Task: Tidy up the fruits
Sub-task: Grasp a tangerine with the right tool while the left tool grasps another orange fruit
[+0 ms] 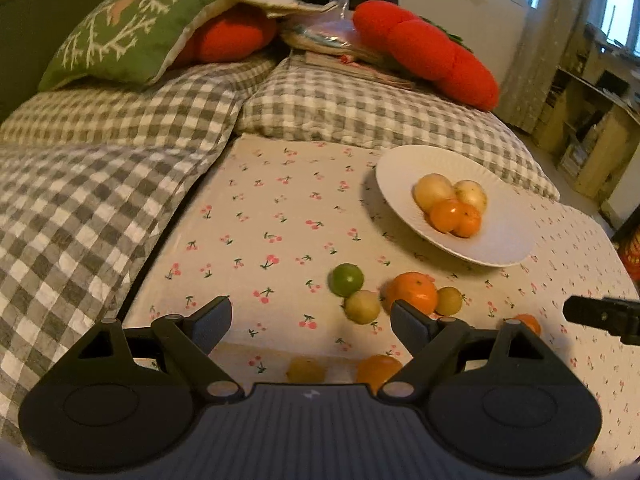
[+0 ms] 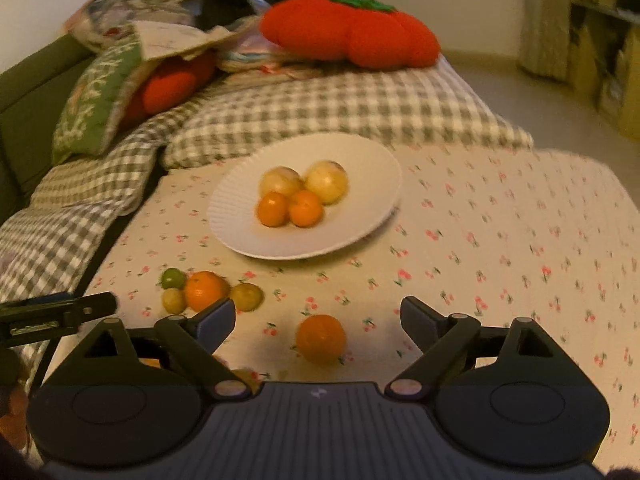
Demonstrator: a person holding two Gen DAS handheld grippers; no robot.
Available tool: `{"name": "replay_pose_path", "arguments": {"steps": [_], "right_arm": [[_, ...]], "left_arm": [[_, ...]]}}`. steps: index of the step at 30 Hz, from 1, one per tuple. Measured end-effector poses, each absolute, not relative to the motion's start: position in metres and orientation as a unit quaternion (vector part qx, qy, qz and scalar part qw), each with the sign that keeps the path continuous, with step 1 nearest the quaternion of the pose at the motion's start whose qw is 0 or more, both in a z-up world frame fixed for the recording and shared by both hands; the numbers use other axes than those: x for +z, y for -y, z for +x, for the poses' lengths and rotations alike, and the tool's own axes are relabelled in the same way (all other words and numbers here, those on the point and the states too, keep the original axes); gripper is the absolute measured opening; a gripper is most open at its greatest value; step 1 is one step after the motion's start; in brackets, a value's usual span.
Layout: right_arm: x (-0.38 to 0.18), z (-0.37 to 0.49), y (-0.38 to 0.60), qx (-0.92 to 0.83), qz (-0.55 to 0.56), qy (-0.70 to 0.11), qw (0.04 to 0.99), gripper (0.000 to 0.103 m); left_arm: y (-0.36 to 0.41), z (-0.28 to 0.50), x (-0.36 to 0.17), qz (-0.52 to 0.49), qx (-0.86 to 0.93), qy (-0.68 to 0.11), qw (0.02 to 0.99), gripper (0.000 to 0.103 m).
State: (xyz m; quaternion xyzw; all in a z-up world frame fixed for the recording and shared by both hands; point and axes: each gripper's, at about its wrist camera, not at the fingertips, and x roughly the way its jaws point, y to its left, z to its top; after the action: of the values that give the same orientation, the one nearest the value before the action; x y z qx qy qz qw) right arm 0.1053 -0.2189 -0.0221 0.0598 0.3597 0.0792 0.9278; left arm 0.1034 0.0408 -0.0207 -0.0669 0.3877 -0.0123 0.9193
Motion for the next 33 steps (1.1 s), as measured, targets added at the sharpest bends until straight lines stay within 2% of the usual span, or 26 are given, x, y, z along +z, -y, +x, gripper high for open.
{"name": "replay_pose_path", "arguments": {"steps": [5, 10, 18, 19, 23, 25, 27, 33], "right_arm": [[-0.036, 0.114, 0.219, 0.064, 0.053, -0.384, 0.920, 0.087], [-0.046, 0.119, 0.215, 0.063, 0.042, -0.402, 0.913, 0.082], [-0.058, 0.129, 0.209, 0.056, 0.029, -0.421, 0.905, 0.069], [-0.060, 0.130, 0.208, 0.055, 0.028, -0.424, 0.904, 0.066], [-0.065, 0.134, 0.205, 0.062, 0.029, -0.428, 0.901, 0.056], [-0.066, 0.135, 0.202, 0.069, 0.029, -0.429, 0.900, 0.047], [-0.067, 0.136, 0.202, 0.077, 0.040, -0.433, 0.897, 0.034], [-0.061, 0.133, 0.202, 0.080, 0.053, -0.426, 0.899, 0.033]], "left_arm": [[-0.039, 0.105, -0.027, -0.074, -0.016, -0.401, 0.913, 0.083], [-0.009, 0.098, -0.032, -0.036, -0.075, -0.409, 0.909, 0.080], [0.010, 0.100, -0.054, 0.007, -0.099, -0.428, 0.898, 0.059], [0.012, 0.100, -0.056, 0.010, -0.099, -0.429, 0.898, 0.057], [0.012, 0.104, -0.063, 0.009, -0.102, -0.435, 0.894, 0.039], [0.009, 0.104, -0.063, 0.001, -0.104, -0.439, 0.893, 0.031], [0.007, 0.104, -0.063, -0.006, -0.104, -0.439, 0.892, 0.030], [0.006, 0.103, -0.058, -0.023, -0.106, -0.432, 0.895, 0.029]]}}
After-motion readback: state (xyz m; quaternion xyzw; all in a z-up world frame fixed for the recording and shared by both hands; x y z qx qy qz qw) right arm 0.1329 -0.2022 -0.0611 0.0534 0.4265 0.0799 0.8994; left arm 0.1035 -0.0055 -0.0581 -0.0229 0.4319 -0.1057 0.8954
